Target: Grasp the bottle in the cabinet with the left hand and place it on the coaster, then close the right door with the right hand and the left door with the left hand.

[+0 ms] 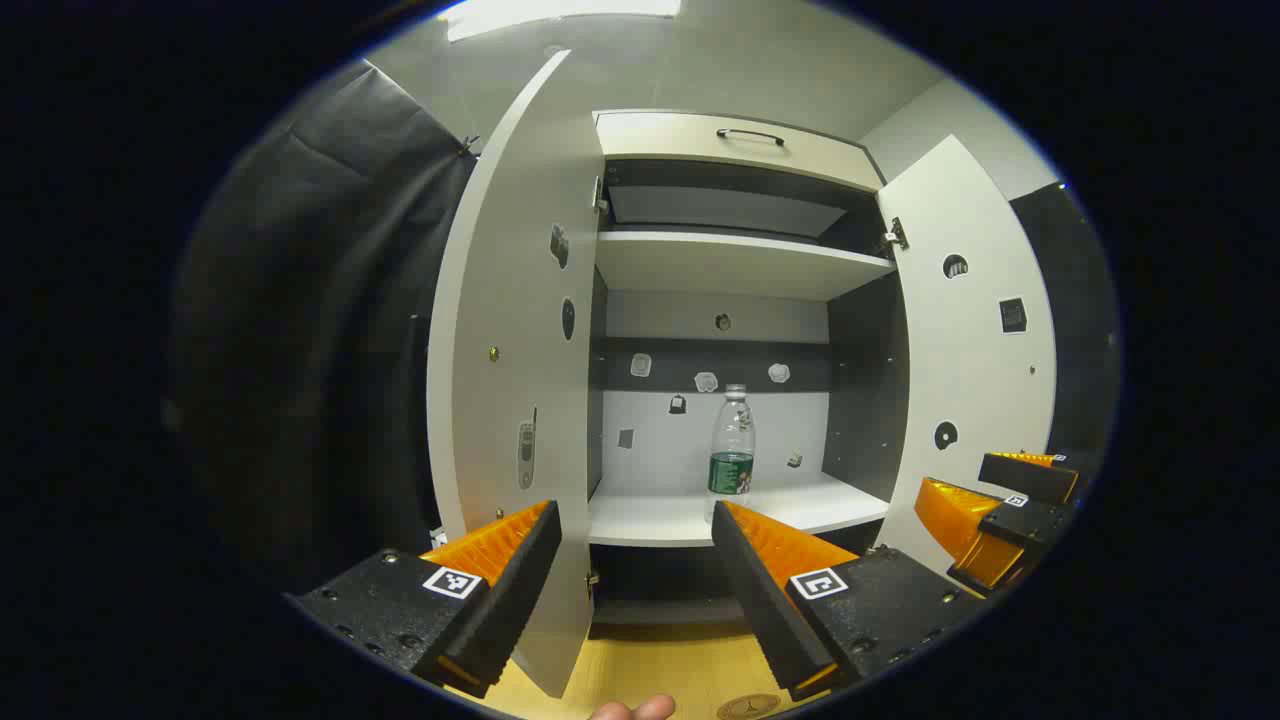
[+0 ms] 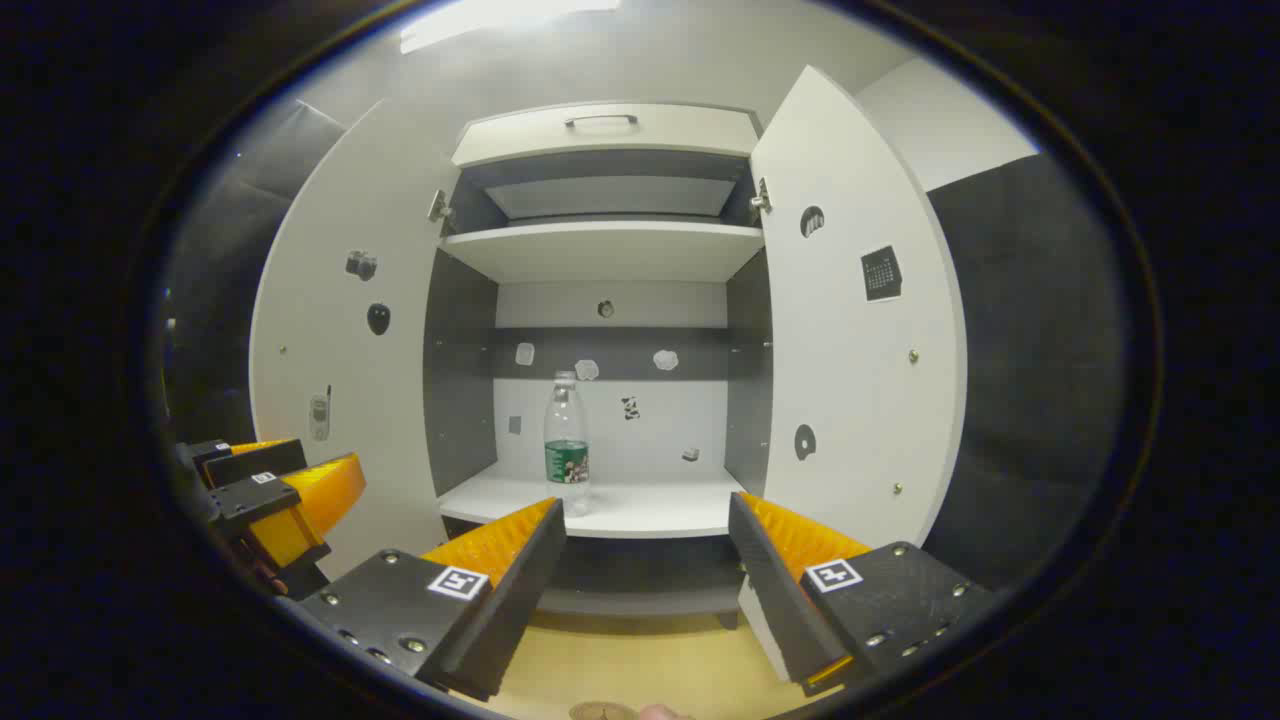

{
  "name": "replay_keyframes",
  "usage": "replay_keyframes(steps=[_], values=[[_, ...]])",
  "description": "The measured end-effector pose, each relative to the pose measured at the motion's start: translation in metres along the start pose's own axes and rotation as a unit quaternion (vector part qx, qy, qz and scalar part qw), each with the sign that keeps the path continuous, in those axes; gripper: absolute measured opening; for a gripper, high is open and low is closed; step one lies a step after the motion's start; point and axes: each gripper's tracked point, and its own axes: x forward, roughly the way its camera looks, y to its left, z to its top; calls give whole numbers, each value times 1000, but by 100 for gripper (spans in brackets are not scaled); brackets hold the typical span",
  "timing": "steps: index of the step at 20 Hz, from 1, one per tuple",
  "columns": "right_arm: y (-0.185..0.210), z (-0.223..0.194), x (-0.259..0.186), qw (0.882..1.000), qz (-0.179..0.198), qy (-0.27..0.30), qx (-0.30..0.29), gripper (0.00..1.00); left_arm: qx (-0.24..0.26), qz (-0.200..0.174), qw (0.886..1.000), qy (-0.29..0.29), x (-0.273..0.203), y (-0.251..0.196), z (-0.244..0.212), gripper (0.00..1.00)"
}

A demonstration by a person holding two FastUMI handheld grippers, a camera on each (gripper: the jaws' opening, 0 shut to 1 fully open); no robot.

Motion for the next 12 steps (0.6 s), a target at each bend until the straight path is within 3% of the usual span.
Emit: replay_keyframes(steps=[12], values=[[-4,-3,6,1000,2,2,6,100,3,-1,1000,1,4,-2,-2,96]])
